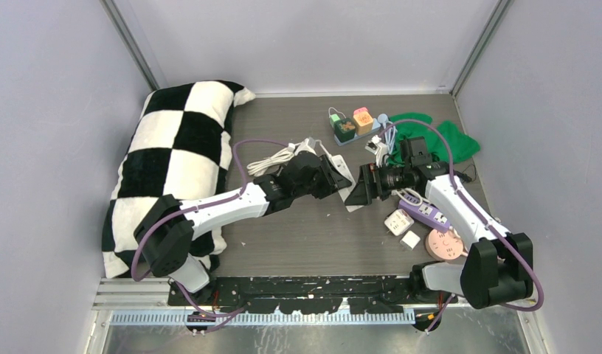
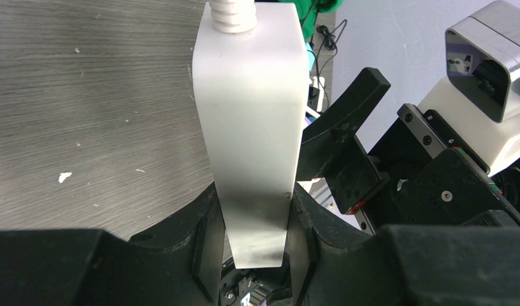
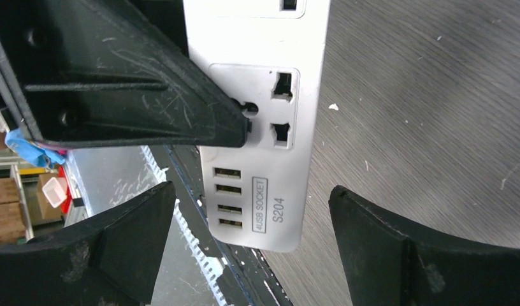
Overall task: Pull the plug off the socket
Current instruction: Move the socket to the center of the board.
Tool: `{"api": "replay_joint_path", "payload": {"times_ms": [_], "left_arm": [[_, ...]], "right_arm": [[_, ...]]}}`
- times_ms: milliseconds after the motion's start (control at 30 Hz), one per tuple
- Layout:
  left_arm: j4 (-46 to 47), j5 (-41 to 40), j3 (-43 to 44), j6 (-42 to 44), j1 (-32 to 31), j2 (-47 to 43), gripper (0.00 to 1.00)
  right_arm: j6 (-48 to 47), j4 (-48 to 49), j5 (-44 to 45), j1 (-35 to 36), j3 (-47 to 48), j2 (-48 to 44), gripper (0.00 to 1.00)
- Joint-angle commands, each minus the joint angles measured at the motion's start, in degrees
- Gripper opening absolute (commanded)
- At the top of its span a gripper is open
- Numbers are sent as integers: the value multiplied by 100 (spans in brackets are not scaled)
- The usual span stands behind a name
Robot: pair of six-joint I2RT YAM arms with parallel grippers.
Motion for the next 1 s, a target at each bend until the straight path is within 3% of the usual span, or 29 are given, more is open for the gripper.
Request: {"api": "replay_joint_path", "payload": {"times_ms": [0, 633, 667, 767, 833, 967], "left_arm": [[39, -348, 206, -105, -46, -58, 0], [148, -411, 101, -206, -82, -84, 1], [166, -406, 87, -215, -82, -82, 0], [320, -377, -6, -230, -82, -89, 0], [413, -375, -82, -263, -82, -108, 3], [520, -393, -185, -142, -82, -201, 45]], "right_arm": [[348, 432, 79, 83, -52, 94, 92], [351, 528, 325, 339, -3, 414, 73], [322, 510, 323, 359, 10, 435, 68], [121, 384, 296, 371, 83, 467, 27], [-6, 283, 313, 375, 142, 469, 14], [-236, 98, 228, 343, 210, 446, 5]]}}
